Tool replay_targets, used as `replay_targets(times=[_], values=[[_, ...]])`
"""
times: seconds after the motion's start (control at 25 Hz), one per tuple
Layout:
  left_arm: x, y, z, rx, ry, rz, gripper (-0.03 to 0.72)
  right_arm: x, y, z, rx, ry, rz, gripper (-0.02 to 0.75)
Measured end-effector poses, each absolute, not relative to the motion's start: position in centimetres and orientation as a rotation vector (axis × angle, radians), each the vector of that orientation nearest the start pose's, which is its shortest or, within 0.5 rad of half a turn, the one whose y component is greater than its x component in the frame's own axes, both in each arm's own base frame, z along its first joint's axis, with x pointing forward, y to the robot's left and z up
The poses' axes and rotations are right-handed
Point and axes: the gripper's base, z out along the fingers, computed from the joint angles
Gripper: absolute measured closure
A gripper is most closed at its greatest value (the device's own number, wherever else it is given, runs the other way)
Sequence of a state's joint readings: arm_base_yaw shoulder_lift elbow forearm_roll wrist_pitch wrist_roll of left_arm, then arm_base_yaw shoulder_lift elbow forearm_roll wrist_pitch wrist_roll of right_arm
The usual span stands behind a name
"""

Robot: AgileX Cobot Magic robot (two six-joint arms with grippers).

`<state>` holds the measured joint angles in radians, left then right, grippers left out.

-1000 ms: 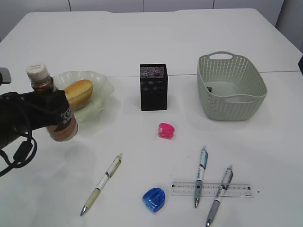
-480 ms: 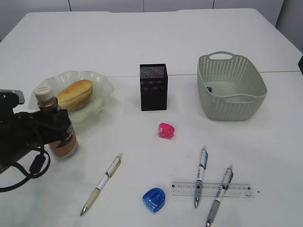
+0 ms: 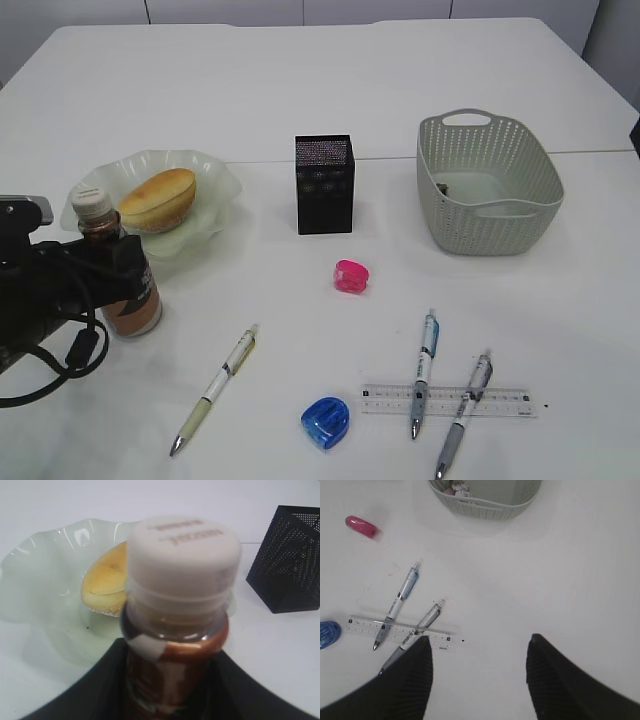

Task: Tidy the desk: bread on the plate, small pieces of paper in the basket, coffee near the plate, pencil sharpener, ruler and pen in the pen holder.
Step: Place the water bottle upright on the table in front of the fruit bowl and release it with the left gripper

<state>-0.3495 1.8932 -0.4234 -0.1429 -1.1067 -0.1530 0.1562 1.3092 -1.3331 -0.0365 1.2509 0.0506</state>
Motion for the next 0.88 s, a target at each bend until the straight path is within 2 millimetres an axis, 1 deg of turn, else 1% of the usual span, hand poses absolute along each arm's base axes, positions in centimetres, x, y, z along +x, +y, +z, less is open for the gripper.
replay_targets(times=[0.2,0.28,0.44,0.52,0.8,0.88], values=[[26.87,-8.31,11.13,0.003,1.857,-0.262,0.378,24.64,3.56,37.28,-0.156,2.705,0.010,0.269],[26.89,-8.24,11.15,-0.007,1.855,-0.257,0.348,24.64,3.56,37.28,-0.155,2.705,0.010,0.269],[26.90,-8.28,11.20,-0.001,1.849,-0.261,0.263,24.64,3.56,37.28,-0.158,2.705,0.009,0.269],[26.95,-8.44,11.29,0.016,1.841,-0.270,0.237,24.64,3.56,37.28,-0.158,2.705,0.009,0.269],[27.08,-8.57,11.58,0.026,1.817,-0.280,0.223,24.64,3.56,37.28,-0.161,2.704,0.008,0.269],[27.08,-8.57,12.06,0.024,1.800,-0.284,0.223,24.64,3.56,37.28,-0.161,2.704,0.008,0.269]])
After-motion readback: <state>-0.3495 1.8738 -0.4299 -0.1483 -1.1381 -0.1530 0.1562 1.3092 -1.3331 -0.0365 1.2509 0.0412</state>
